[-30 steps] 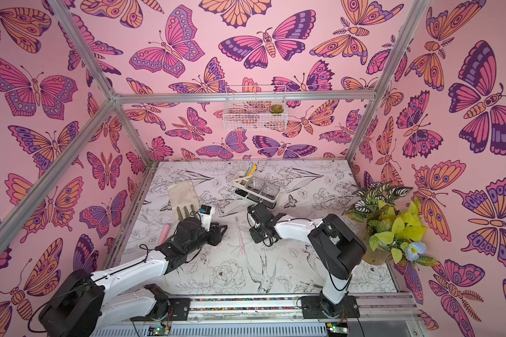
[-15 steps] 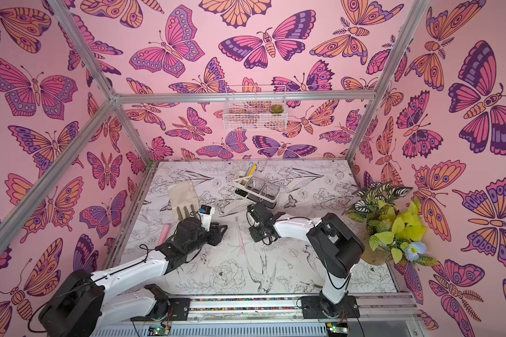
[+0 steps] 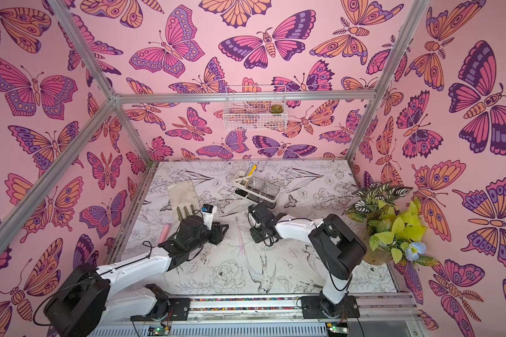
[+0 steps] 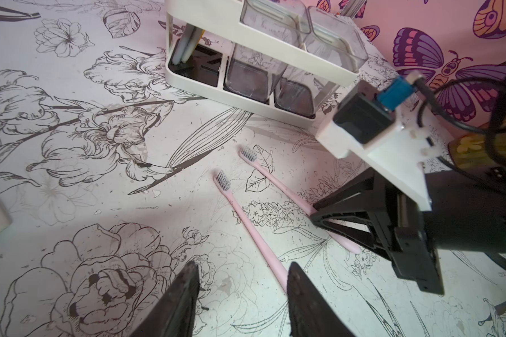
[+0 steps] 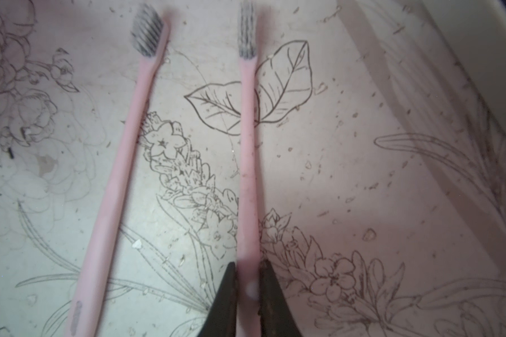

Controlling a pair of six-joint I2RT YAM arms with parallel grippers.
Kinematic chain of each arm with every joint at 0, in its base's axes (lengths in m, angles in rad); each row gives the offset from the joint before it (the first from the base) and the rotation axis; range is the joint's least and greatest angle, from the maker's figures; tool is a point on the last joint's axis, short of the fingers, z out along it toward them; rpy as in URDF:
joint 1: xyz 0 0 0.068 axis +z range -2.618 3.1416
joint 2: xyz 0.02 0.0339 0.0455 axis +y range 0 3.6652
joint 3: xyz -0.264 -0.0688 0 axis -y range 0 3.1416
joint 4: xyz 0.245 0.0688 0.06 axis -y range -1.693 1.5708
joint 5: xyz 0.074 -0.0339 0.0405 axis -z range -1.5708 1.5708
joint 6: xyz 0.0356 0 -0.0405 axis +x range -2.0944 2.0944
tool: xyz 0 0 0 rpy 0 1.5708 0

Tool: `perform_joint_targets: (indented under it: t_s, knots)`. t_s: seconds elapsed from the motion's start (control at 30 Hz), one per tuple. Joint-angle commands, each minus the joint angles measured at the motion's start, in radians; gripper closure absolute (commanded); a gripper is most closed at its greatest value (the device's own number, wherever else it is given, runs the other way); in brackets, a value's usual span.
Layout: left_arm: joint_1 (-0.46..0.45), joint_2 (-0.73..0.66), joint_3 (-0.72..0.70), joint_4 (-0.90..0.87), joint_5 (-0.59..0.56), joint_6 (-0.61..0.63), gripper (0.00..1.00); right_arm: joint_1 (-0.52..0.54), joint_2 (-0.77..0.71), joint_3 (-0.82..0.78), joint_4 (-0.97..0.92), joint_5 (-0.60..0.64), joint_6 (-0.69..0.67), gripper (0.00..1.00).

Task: Place the toothbrush into the toothbrush holder
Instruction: Pick up the toothbrush from the center of the board.

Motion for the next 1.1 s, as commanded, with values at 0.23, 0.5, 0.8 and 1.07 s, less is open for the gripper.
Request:
perform_joint_targets:
  t_s: [0.23,0.5,0.8,1.07]
  knots:
    - [-0.006,0.192,0.145,0.012,0.141,-0.170,0.50,-0.001,-0.147,-0.069,0.032,-0.031,0.023,0.87]
    - [-0.010,0.308,0.224,0.084,0.254,-0.241,0.50,-0.001,-0.205,-0.087,0.045,-0.046,0.017,0.87]
    - [-0.011,0.411,0.247,0.228,0.290,-0.348,0.50,0.001,-0.258,-0.105,0.064,-0.070,0.017,0.87]
    - [-0.014,0.451,0.286,0.281,0.304,-0.364,0.52,0.002,-0.288,-0.109,0.055,-0.085,0.018,0.86]
